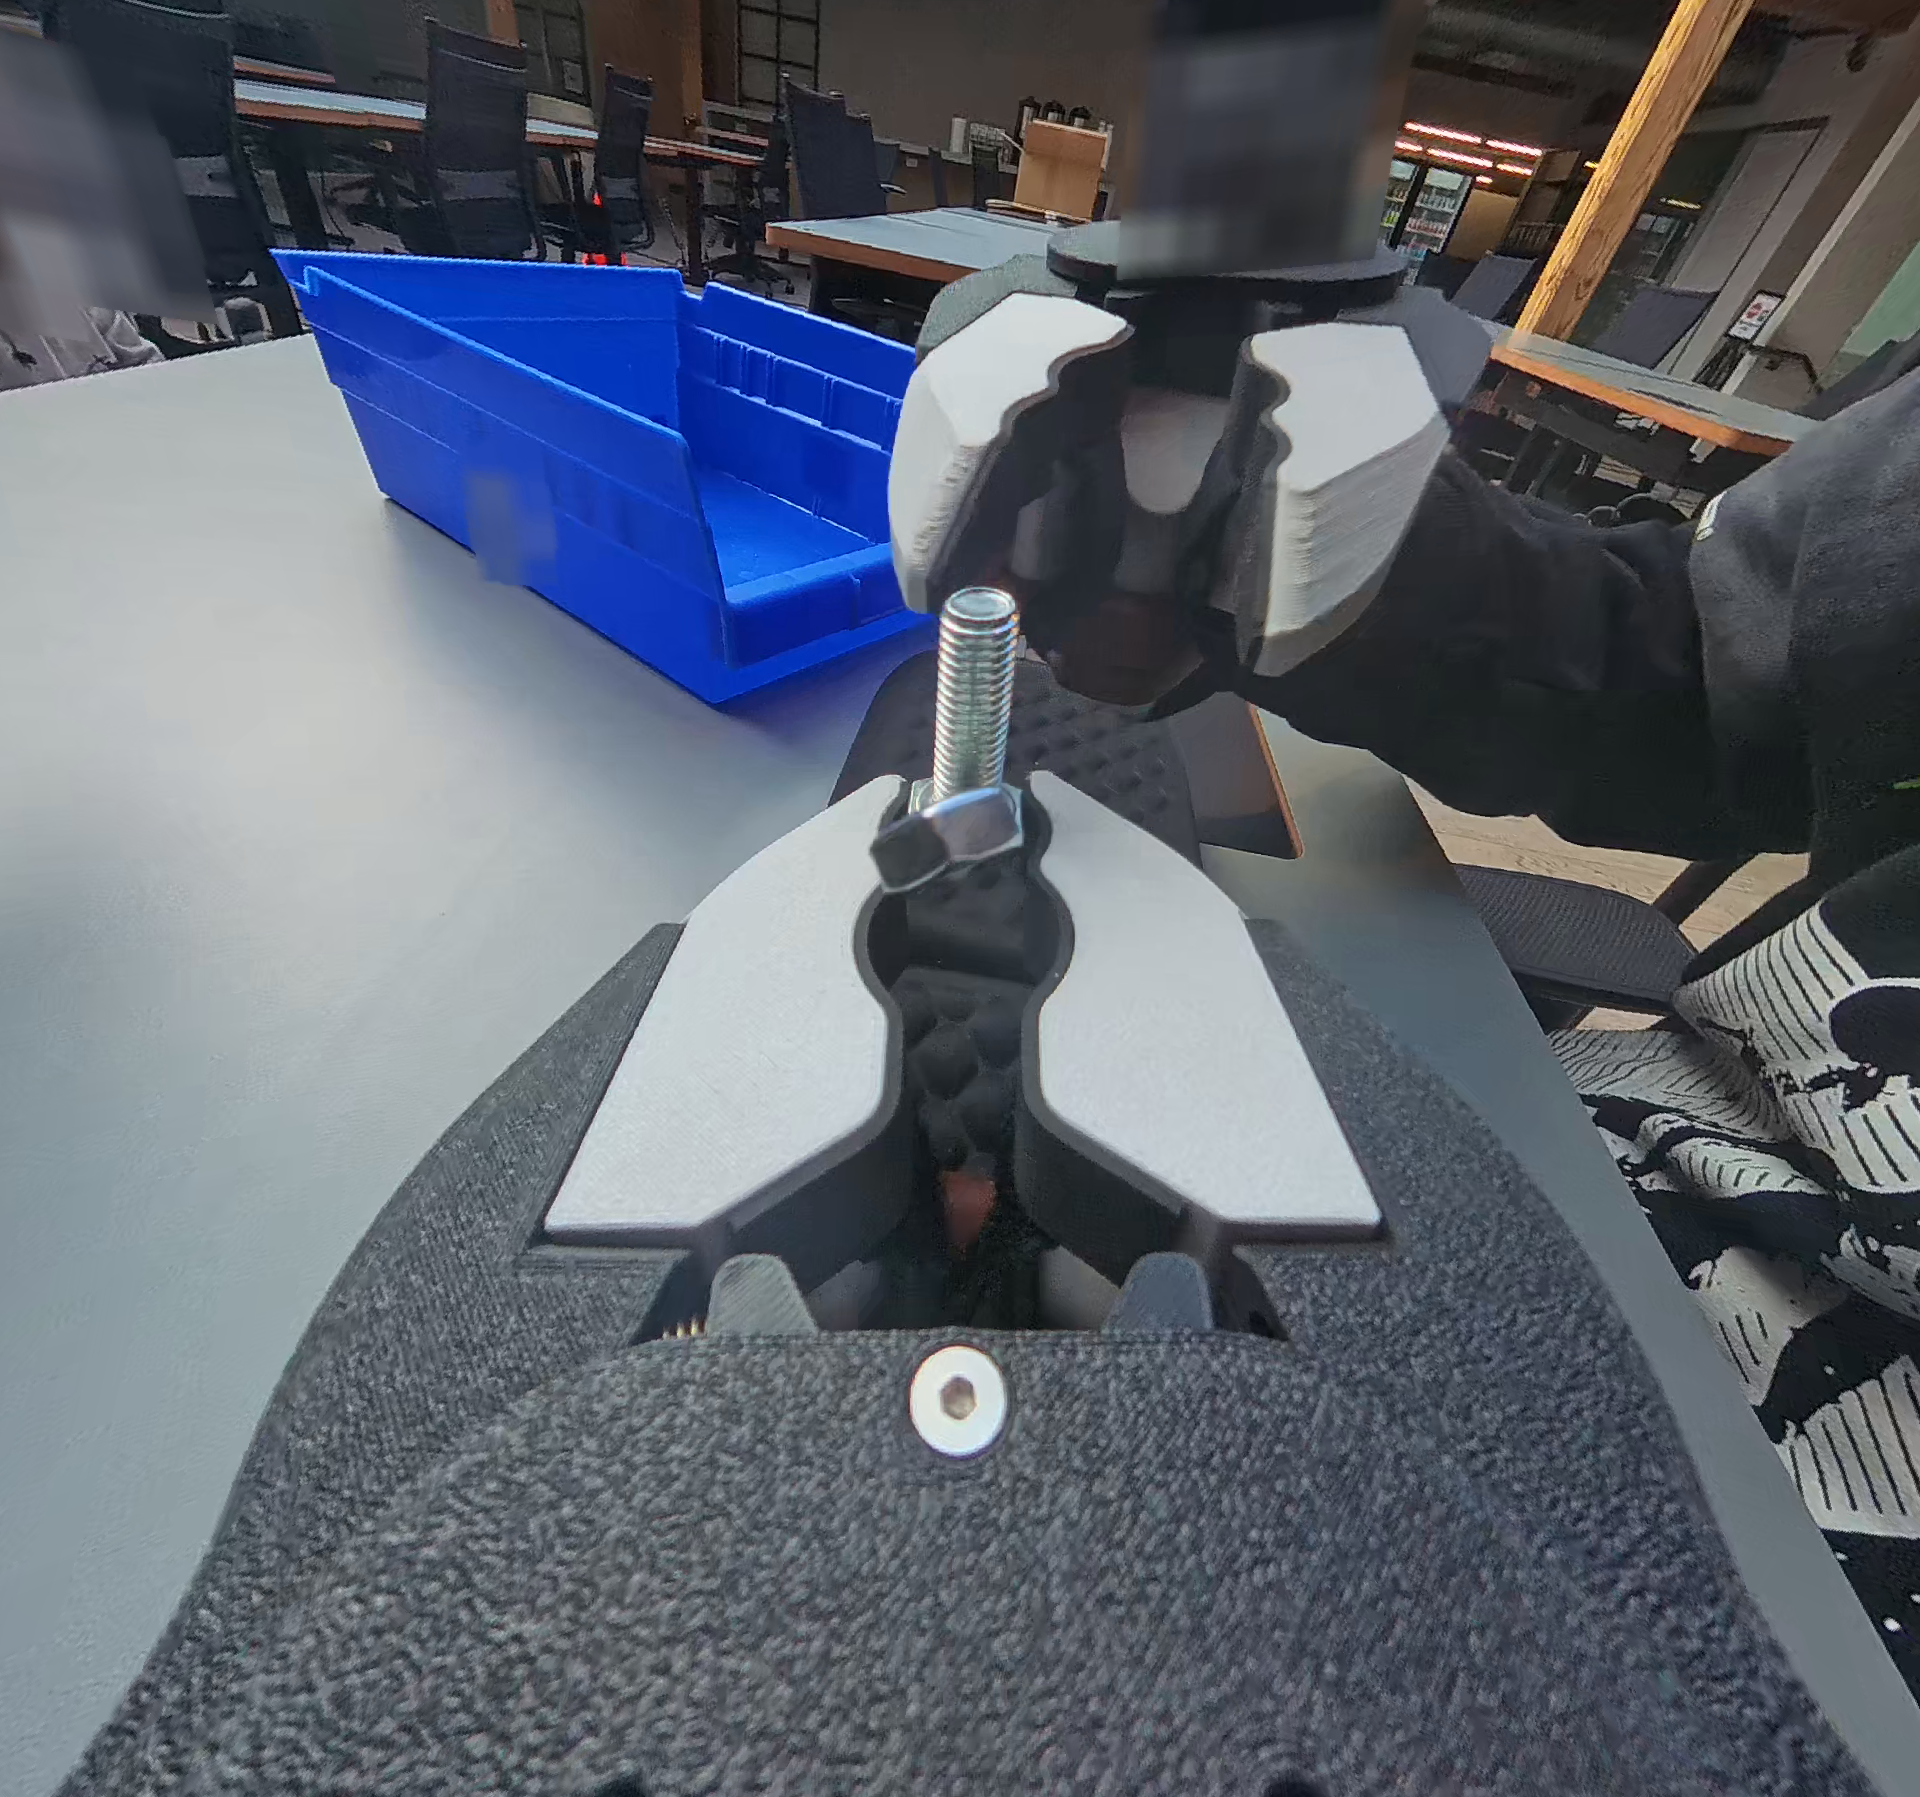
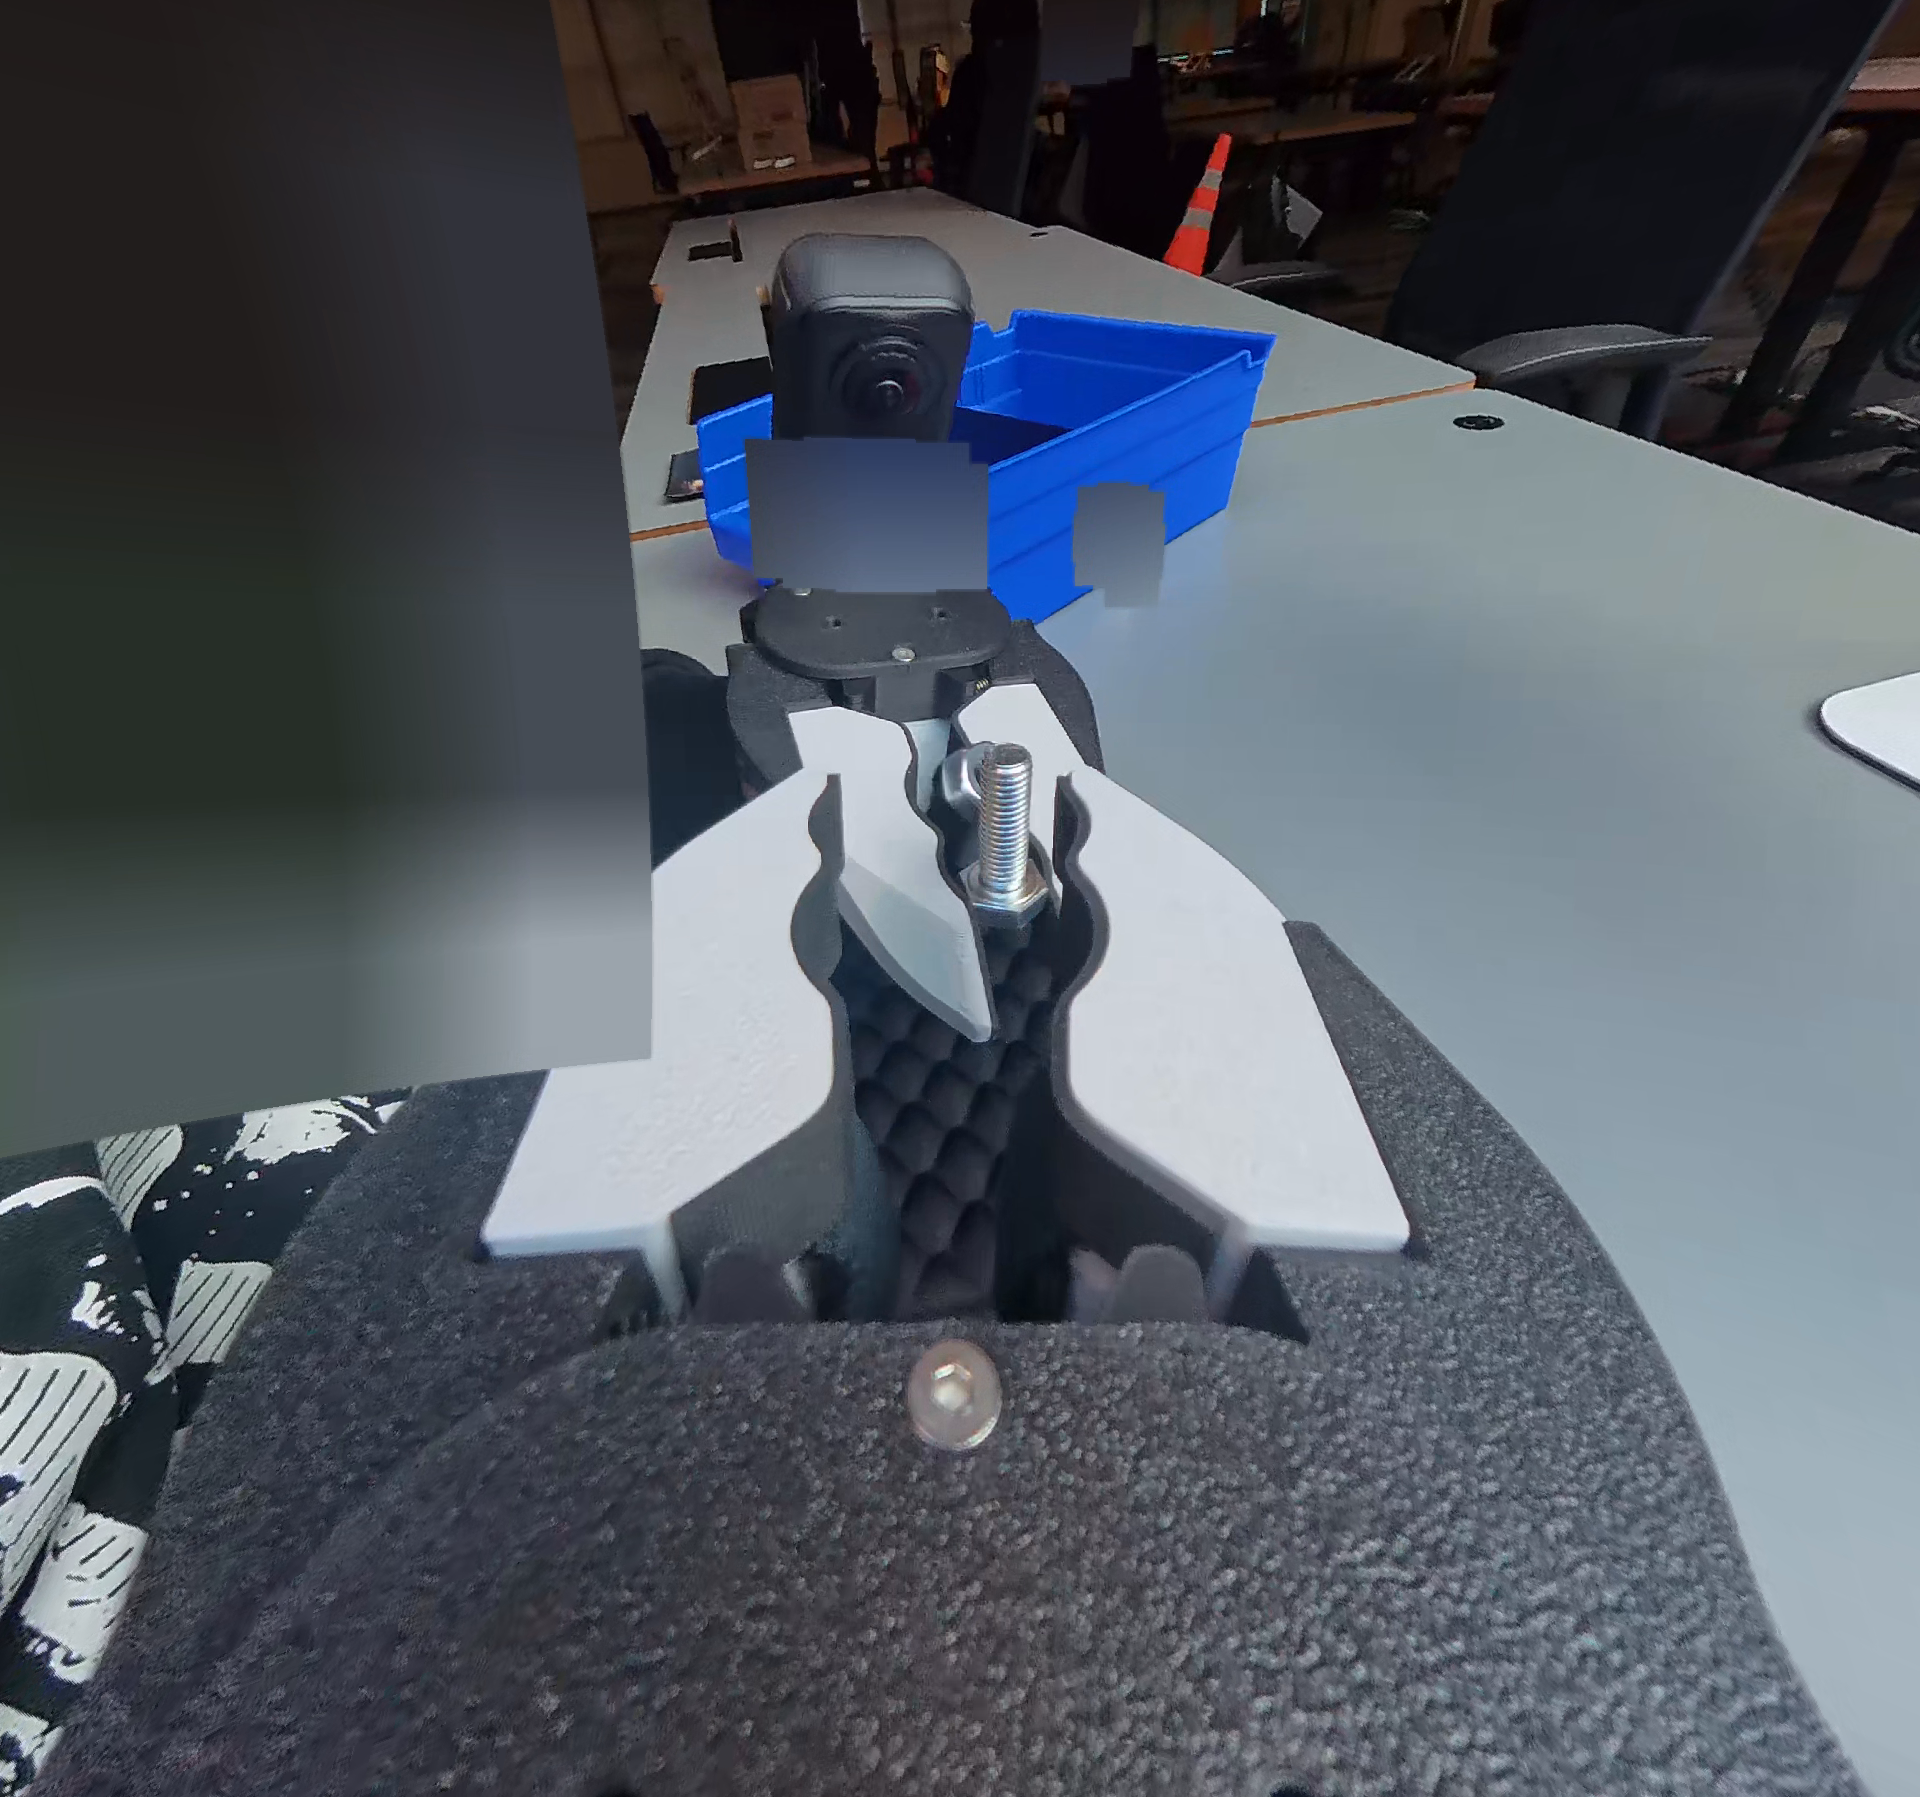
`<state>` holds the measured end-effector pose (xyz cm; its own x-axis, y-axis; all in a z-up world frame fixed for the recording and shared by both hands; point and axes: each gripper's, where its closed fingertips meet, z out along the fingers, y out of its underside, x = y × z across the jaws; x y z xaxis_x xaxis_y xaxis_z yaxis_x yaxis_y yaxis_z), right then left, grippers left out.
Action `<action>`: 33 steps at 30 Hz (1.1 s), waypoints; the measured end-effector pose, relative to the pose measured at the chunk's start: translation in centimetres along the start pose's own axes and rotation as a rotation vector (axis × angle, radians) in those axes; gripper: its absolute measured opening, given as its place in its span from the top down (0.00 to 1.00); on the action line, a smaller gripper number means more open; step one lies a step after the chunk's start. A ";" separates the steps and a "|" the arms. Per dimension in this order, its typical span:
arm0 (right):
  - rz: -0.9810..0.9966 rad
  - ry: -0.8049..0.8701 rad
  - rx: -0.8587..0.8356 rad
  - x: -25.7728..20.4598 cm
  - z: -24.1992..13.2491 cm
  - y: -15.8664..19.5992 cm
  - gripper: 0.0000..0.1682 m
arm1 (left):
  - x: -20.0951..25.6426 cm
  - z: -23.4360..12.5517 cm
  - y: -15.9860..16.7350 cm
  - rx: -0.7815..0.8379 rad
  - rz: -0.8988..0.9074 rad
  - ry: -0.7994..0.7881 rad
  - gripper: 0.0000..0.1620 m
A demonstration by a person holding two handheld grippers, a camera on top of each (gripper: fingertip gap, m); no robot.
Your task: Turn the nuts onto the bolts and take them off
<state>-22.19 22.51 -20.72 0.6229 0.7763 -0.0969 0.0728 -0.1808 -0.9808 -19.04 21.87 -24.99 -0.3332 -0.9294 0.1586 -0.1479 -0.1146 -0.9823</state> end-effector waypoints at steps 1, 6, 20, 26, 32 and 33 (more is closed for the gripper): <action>-0.002 0.006 0.001 0.1 0.0 0.1 0.77 | 0.0 0.1 0.1 -0.006 0.000 -0.001 0.89; -0.095 0.028 0.020 0.7 -0.7 -0.4 0.80 | 0.2 0.2 0.3 -0.022 0.023 -0.003 0.89; -0.275 -0.132 -0.425 -3.9 -4.7 9.5 0.91 | -1.2 -0.4 -0.5 0.042 -0.040 -0.071 0.89; -0.348 0.019 -0.615 -1.8 -5.1 12.1 0.93 | -0.9 -0.2 -0.3 0.028 -0.007 -0.066 0.89; -0.381 -0.075 -0.758 -0.2 -4.6 12.3 0.86 | -0.6 -0.2 -0.3 0.023 0.010 -0.057 0.89; -0.372 -0.098 -0.785 -0.1 -4.4 12.5 0.86 | -0.5 -0.1 -0.3 0.020 0.018 -0.052 0.89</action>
<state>-17.91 17.50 -32.24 0.3850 0.9095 0.1569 0.7961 -0.2412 -0.5551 -18.98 22.37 -24.77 -0.2871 -0.9481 0.1365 -0.1232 -0.1048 -0.9868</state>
